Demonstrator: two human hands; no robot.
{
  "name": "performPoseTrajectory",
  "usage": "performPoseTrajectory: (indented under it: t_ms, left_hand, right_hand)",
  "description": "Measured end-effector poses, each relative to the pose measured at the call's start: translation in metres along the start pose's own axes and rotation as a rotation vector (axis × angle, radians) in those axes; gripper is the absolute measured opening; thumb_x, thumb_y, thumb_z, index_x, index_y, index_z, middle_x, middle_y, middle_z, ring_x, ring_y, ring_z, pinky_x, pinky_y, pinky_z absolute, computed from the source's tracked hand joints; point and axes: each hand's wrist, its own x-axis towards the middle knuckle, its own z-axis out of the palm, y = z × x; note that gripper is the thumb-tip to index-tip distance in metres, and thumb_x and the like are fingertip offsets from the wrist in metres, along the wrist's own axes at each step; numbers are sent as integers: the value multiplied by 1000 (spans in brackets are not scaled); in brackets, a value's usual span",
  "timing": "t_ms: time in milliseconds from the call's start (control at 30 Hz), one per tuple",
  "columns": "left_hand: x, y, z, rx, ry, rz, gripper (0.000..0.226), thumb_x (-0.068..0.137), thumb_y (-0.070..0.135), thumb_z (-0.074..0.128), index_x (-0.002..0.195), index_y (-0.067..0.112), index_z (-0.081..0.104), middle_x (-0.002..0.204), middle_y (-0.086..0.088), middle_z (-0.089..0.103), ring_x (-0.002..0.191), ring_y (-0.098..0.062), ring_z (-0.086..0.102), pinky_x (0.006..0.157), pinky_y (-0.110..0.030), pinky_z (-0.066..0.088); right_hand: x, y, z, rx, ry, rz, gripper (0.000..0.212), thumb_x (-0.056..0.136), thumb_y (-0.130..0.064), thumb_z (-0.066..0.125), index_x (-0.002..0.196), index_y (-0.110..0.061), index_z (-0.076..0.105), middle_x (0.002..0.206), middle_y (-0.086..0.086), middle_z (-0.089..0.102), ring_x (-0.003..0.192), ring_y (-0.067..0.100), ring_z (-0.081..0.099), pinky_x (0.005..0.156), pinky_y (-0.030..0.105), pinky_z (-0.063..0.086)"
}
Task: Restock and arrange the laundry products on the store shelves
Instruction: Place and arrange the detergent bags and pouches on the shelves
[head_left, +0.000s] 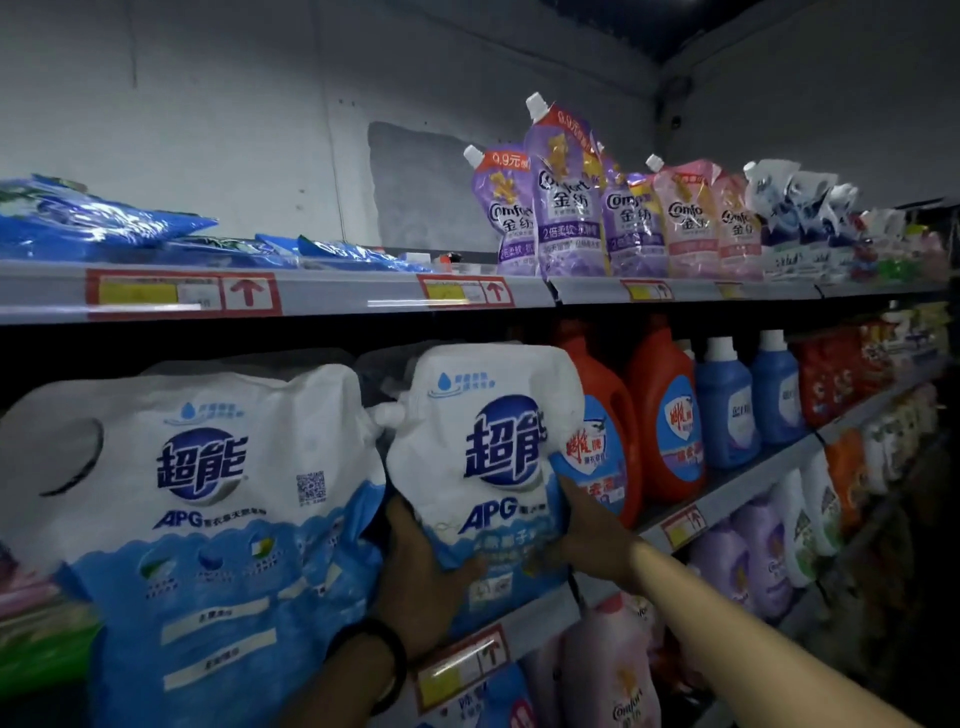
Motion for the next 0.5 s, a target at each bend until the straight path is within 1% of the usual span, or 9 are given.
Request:
performPoseTrajectory:
  t_ms: [67, 100, 167, 233, 267, 333, 367, 433, 500]
  left_hand:
    - [6, 2, -1, -14, 16, -48, 86, 84, 11, 85, 142, 29, 25, 138, 20, 52, 115, 12, 55, 92, -11, 49]
    - [8, 2, -1, -13, 25, -75, 84, 85, 13, 85, 143, 25, 25, 137, 15, 53, 115, 3, 57, 95, -19, 49]
    - [11, 3, -2, -23, 27, -141, 82, 86, 14, 84, 141, 21, 23, 131, 11, 54, 113, -7, 57, 96, -27, 49]
    - [13, 3, -2, -26, 19, -179, 83, 87, 16, 84, 140, 21, 20, 128, 12, 53, 113, -9, 57, 98, -31, 50]
    - [12, 3, -2, -21, 22, -188, 86, 86, 18, 84, 142, 21, 19, 131, 10, 53, 117, -13, 58, 102, -34, 51]
    - [8, 3, 0, -11, 61, -191, 90, 85, 19, 86, 145, 21, 19, 139, 2, 54, 124, -19, 58, 108, -42, 52]
    - [3, 5, 3, 1, 99, -172, 91, 85, 18, 86, 147, 22, 19, 144, -1, 53, 127, -20, 58, 109, -44, 51]
    - [-12, 7, 10, 74, 191, -57, 96, 87, 12, 83, 155, 27, 16, 156, -1, 43, 137, -17, 51, 116, -42, 46]
    - [-30, 14, 13, 184, 248, 87, 92, 92, 0, 71, 159, 32, 16, 161, 2, 35, 144, -14, 44, 121, -41, 40]
  right_hand:
    - [0, -2, -7, 90, -31, 78, 96, 59, -23, 99, 143, -35, 54, 133, -10, 70, 121, 17, 68, 95, 45, 62]
    - [-1, -2, -8, 107, -17, 90, 93, 60, -26, 100, 141, -34, 56, 132, -10, 70, 120, 16, 67, 95, 44, 62]
    - [-7, -4, -3, 104, 26, 93, 74, 72, -17, 96, 133, -31, 58, 126, -11, 69, 113, 9, 66, 90, 33, 62]
    - [-14, -5, 3, 73, 83, 83, 61, 80, -10, 90, 130, -26, 59, 121, -12, 67, 107, 3, 65, 81, 22, 61]
    - [-16, -4, 7, 60, 128, 98, 59, 80, -11, 90, 130, -23, 61, 119, -12, 67, 109, 7, 67, 83, 23, 61]
    - [-25, -6, 19, 49, 262, 124, 69, 76, -19, 94, 135, -20, 58, 123, -8, 66, 115, 17, 67, 94, 36, 62]
    - [-32, -9, 25, 7, 360, 130, 74, 74, -24, 95, 136, -20, 56, 126, -5, 63, 115, 18, 64, 95, 39, 60]
    - [-50, -20, 42, -121, 549, 86, 72, 75, -31, 93, 135, -23, 53, 130, 1, 57, 114, 17, 59, 93, 35, 57]
    - [-74, -39, 62, -149, 612, -25, 60, 84, -30, 86, 133, -22, 52, 129, -2, 53, 114, 14, 55, 90, 28, 50]
